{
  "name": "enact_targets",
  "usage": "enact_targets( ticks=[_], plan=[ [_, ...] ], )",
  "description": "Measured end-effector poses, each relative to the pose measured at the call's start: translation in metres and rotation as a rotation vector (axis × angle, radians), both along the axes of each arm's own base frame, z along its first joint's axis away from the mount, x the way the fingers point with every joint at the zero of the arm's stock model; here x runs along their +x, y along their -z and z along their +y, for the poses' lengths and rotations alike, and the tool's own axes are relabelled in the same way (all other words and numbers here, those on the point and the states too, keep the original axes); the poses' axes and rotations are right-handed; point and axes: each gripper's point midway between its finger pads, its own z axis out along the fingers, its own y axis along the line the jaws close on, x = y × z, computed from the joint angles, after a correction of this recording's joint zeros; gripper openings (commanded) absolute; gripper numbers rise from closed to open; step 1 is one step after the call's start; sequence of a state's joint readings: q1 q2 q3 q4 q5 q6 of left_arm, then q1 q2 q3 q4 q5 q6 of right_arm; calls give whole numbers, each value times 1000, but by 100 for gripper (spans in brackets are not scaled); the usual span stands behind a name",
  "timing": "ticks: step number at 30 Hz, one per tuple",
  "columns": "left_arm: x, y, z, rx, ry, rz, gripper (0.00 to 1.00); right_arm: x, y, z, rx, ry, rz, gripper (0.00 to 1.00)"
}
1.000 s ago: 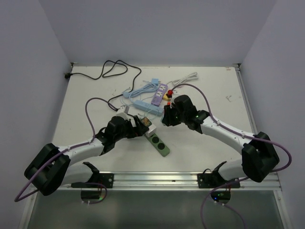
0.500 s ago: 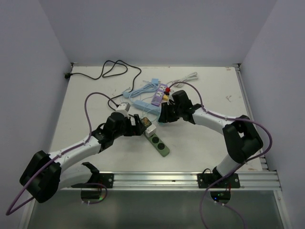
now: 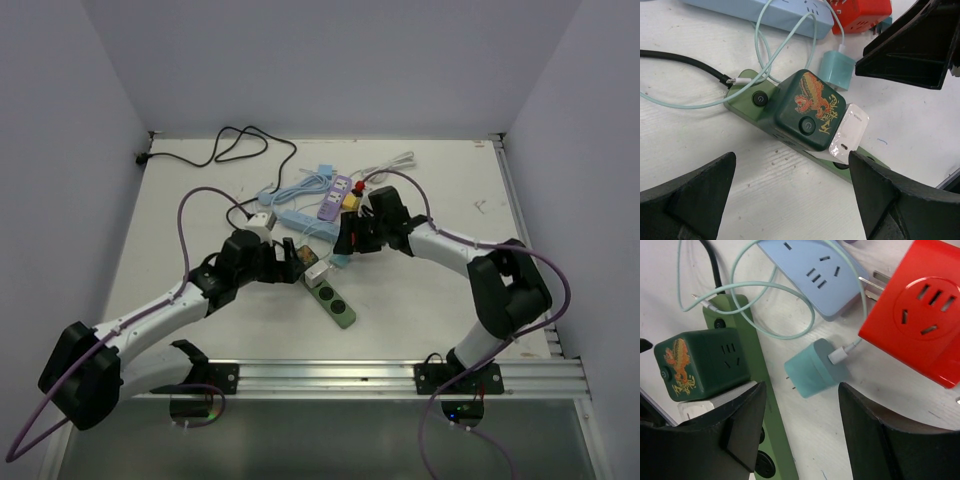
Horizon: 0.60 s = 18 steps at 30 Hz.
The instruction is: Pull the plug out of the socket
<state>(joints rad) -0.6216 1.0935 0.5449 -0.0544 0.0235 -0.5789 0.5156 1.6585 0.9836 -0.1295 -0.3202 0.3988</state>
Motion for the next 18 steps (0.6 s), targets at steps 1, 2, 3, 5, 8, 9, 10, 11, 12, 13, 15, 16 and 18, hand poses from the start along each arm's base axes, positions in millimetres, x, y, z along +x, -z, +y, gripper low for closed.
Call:
enact_targets(
  ticks=[1, 2, 3, 5, 8, 9, 10, 11, 12, 13, 15, 16, 18],
  plan=[
    [-1, -1, 1, 8, 3, 2, 98, 0, 0, -3, -13, 7, 0, 64],
    [-1, -2, 1, 14, 7, -1, 98, -1, 0, -6, -24, 11, -1, 64],
    [-1, -3, 2, 21, 9, -3, 98, -1, -4, -9, -34, 14, -11, 64],
    [1, -10, 3, 30, 13, -15, 98, -2, -14, -11, -32, 16, -41, 64],
    [6, -26, 6, 47, 5, -54, 98, -6, -40, -13, 2, 12, -110, 66],
    [8, -32, 8, 50, -1, -73, 99, -8, -48, -14, 13, 11, -131, 68],
    [11, -38, 10, 56, -9, -96, 99, -11, -55, -15, 23, 8, -150, 68],
    [13, -44, 12, 62, -18, -118, 99, -15, -60, -15, 31, 2, -167, 69],
    [14, -47, 15, 67, -28, -134, 100, -18, -65, -14, 38, -6, -185, 71],
    [14, -50, 18, 70, -38, -148, 100, -23, -69, -11, 44, -19, -202, 71],
    [15, -54, 21, 71, -52, -164, 100, -37, -73, -3, 39, -60, -235, 74],
    [15, -55, 23, 71, -58, -170, 100, -45, -75, 5, 31, -88, -254, 75],
    [15, -53, 26, 77, -68, -172, 99, -60, -77, 19, 15, -145, -290, 78]
  ],
)
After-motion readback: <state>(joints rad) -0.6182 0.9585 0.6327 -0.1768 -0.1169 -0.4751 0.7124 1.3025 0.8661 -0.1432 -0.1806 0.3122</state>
